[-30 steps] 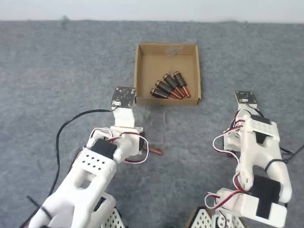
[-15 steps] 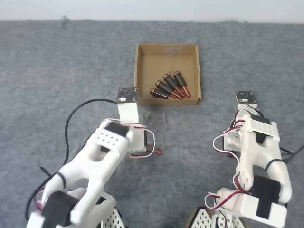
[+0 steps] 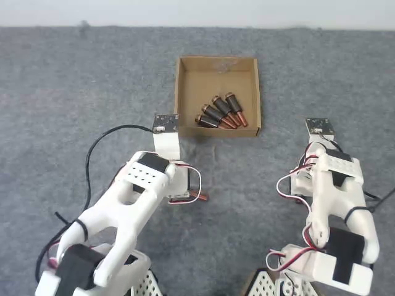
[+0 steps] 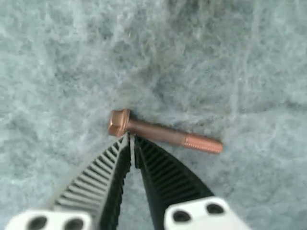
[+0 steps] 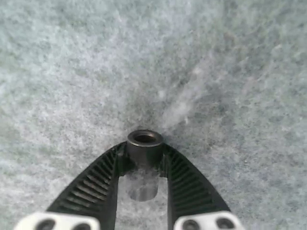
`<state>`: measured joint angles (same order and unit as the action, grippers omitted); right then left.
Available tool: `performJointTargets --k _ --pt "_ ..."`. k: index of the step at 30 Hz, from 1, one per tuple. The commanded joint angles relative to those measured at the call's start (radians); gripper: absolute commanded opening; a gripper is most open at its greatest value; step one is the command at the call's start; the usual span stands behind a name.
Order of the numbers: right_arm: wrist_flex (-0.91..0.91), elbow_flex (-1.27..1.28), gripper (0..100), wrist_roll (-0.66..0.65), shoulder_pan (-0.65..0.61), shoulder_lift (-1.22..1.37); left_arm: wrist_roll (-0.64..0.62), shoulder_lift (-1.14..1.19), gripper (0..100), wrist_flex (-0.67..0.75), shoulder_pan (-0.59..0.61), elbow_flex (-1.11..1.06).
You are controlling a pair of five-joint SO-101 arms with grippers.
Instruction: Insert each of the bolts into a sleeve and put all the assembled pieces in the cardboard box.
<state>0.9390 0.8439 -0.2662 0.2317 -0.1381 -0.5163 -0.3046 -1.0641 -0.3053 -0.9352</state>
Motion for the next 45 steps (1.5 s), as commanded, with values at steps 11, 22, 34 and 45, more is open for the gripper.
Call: performJointTargets --k 11,22,34,45 --pt "0.007 -0.028 0.6 0.014 0.018 0.001 0.121 -0.094 1 -0.072 0.003 0.013" --pt "0.010 -0.028 0.6 0.014 0.018 0.001 0.121 0.190 1 0.018 0.003 0.099" --pt "0.012 -0.028 0.6 0.014 0.018 0.001 0.121 0.215 1 0.195 0.009 0.143" --pt "0.013 -0.028 0.6 0.014 0.018 0.001 0.121 0.207 1 0.381 0.002 0.145"
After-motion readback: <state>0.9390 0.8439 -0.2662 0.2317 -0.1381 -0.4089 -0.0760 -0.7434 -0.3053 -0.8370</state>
